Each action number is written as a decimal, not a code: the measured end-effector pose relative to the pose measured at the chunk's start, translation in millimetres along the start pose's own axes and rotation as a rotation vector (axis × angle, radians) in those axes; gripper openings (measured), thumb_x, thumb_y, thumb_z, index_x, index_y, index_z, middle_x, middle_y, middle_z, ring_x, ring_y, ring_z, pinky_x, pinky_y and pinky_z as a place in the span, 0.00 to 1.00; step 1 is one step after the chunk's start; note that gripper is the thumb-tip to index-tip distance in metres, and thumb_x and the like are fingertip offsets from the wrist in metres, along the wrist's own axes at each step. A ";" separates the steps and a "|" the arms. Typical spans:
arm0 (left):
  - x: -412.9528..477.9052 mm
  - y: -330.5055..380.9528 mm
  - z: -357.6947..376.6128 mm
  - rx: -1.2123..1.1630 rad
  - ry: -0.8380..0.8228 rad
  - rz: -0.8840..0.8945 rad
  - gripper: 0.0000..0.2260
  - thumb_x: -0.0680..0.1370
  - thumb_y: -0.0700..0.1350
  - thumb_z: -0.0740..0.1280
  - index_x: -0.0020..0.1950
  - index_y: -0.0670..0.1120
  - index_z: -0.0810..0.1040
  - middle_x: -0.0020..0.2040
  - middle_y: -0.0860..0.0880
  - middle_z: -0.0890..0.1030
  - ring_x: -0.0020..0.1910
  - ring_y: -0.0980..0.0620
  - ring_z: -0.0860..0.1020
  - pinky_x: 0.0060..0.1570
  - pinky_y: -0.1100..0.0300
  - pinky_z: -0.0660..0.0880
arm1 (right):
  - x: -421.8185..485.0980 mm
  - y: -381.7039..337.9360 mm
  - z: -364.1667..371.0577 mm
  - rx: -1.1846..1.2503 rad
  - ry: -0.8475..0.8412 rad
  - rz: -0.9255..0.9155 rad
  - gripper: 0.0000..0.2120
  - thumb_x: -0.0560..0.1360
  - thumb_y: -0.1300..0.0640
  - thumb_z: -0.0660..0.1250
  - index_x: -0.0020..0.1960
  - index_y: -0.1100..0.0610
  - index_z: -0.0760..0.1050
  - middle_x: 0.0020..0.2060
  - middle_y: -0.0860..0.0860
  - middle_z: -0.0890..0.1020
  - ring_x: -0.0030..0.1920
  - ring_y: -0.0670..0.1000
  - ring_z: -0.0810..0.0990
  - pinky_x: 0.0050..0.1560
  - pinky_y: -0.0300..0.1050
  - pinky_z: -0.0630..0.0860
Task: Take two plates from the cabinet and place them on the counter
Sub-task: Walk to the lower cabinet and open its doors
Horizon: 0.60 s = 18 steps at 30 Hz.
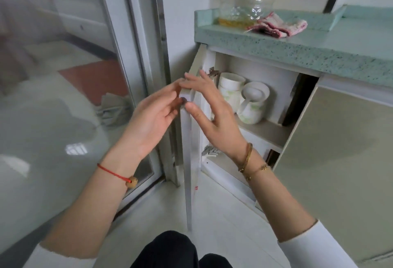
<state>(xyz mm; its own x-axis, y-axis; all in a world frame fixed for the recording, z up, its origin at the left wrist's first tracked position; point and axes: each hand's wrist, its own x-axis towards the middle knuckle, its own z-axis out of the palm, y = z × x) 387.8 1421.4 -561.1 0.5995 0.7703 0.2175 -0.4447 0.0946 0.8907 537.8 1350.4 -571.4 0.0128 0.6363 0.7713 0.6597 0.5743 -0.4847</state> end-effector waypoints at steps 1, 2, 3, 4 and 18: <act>-5.9 -1.0 -5.1 0.039 0.048 0.061 0.15 0.82 0.41 0.60 0.63 0.51 0.82 0.60 0.57 0.84 0.55 0.61 0.82 0.55 0.67 0.77 | 4.4 -0.6 7.7 0.022 0.001 -0.015 0.14 0.79 0.63 0.65 0.64 0.63 0.75 0.66 0.52 0.77 0.74 0.41 0.65 0.80 0.52 0.58; -12.8 -2.8 -11.1 0.084 0.111 0.125 0.15 0.82 0.41 0.61 0.66 0.51 0.80 0.63 0.57 0.83 0.60 0.61 0.80 0.59 0.65 0.77 | 8.4 -0.9 15.4 0.042 -0.008 -0.011 0.14 0.79 0.62 0.66 0.64 0.62 0.76 0.66 0.53 0.77 0.74 0.42 0.65 0.79 0.50 0.59; -19.9 -5.6 -16.6 0.140 0.179 0.192 0.17 0.82 0.42 0.61 0.70 0.50 0.77 0.67 0.56 0.80 0.66 0.59 0.78 0.63 0.61 0.75 | 12.1 -1.3 22.3 0.051 -0.019 -0.002 0.13 0.79 0.62 0.66 0.63 0.62 0.76 0.65 0.55 0.77 0.75 0.46 0.65 0.78 0.47 0.60; -27.0 -9.1 -22.3 0.205 0.238 0.255 0.18 0.82 0.42 0.62 0.72 0.49 0.75 0.69 0.55 0.79 0.70 0.57 0.75 0.66 0.58 0.73 | 16.3 -2.1 29.6 0.052 -0.027 0.001 0.13 0.79 0.62 0.66 0.63 0.61 0.77 0.64 0.56 0.77 0.74 0.49 0.67 0.77 0.47 0.61; -23.0 -22.7 -78.5 0.461 0.553 0.305 0.28 0.80 0.35 0.66 0.79 0.46 0.63 0.78 0.51 0.68 0.77 0.56 0.67 0.77 0.48 0.63 | 79.2 4.7 135.3 -0.075 -0.043 -0.025 0.15 0.77 0.54 0.67 0.64 0.52 0.77 0.59 0.51 0.75 0.65 0.52 0.73 0.76 0.65 0.52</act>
<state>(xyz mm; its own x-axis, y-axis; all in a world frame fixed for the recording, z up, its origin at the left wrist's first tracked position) 331.8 1451.0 -617.6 0.0225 0.9341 0.3564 -0.1422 -0.3499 0.9259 440.2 1473.1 -568.4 -0.0357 0.6446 0.7637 0.7141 0.5510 -0.4317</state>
